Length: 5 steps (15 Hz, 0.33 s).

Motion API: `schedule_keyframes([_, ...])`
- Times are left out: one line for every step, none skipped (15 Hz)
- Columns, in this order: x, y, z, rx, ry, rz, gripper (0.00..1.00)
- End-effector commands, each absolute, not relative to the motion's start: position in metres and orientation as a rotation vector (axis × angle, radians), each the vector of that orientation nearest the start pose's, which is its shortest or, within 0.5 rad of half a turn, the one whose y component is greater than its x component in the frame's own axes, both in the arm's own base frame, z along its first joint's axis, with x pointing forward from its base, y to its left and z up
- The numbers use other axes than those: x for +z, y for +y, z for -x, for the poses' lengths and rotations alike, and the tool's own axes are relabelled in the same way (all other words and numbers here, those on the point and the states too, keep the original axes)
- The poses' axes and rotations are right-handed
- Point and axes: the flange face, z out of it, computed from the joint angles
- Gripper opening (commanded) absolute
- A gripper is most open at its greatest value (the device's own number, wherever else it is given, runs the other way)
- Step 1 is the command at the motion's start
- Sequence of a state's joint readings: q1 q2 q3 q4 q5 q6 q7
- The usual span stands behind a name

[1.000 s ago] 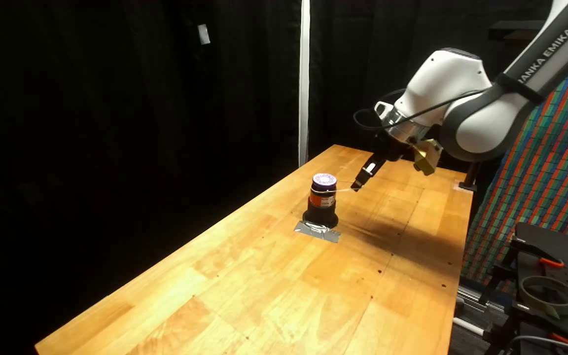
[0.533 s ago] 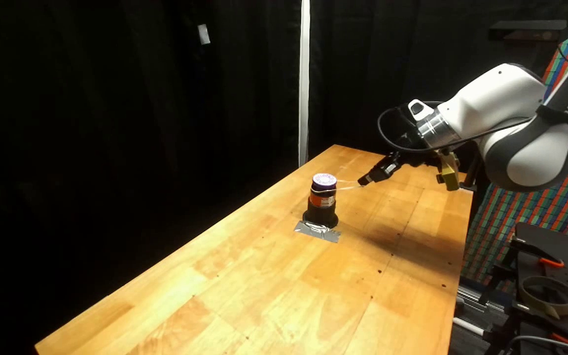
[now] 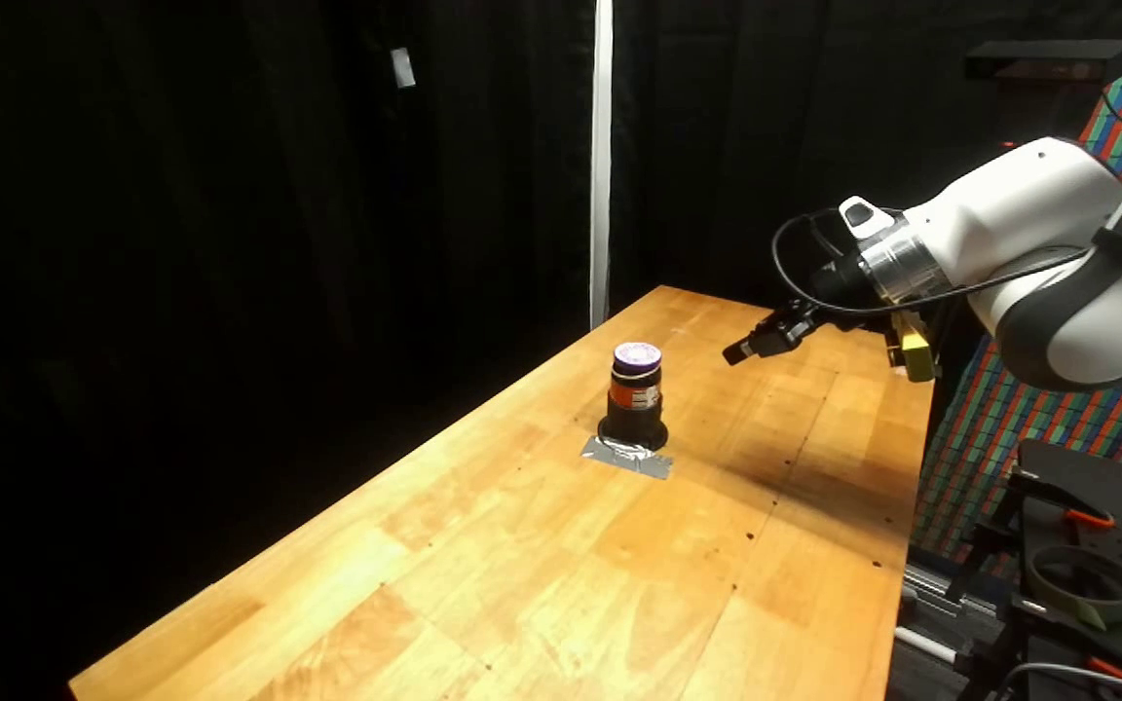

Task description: Put the rubber band on the cup

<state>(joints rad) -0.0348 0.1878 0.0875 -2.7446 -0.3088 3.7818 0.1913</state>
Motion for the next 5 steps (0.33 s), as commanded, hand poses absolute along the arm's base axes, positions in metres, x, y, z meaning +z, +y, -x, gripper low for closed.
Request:
schedule_keyframes([0.2644,0.0621,-0.4286,-1.102,-0.222,2.722,0.36])
schedule_keyframes([0.2609,0.0637,-0.4292,-1.149,-0.243,2.710,0.18])
schedule_keyframes([0.2581,0.0633,-0.4287,-1.117,-0.236,2.723,0.25])
schedule_keyframes([0.2568,0.0626,-0.4286,-1.103,-0.230,2.729,0.33])
schedule_keyframes([0.2561,0.0622,-0.4287,-1.096,-0.227,2.733,0.37])
